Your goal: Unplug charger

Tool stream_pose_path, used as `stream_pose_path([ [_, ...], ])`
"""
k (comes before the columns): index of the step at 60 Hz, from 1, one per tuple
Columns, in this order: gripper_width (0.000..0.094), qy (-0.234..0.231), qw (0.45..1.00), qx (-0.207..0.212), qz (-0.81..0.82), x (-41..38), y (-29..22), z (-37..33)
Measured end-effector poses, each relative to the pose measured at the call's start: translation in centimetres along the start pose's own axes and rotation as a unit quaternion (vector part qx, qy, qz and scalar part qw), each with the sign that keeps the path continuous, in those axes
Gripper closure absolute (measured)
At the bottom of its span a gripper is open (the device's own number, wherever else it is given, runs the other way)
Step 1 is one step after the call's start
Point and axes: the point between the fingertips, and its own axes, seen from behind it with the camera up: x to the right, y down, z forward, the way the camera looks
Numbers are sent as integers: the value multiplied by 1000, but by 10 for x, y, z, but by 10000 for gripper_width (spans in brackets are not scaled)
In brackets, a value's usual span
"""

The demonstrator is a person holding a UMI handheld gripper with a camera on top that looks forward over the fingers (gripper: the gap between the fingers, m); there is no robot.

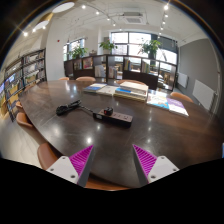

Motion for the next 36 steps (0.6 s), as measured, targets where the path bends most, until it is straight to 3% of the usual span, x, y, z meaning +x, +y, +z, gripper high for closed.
stream_pose_path([
  [20,227,22,999,-5,32,-37,-68,180],
  [29,291,38,998,0,40,-30,-93,246],
  [36,399,53,997,-1,51,-22,-99,277],
])
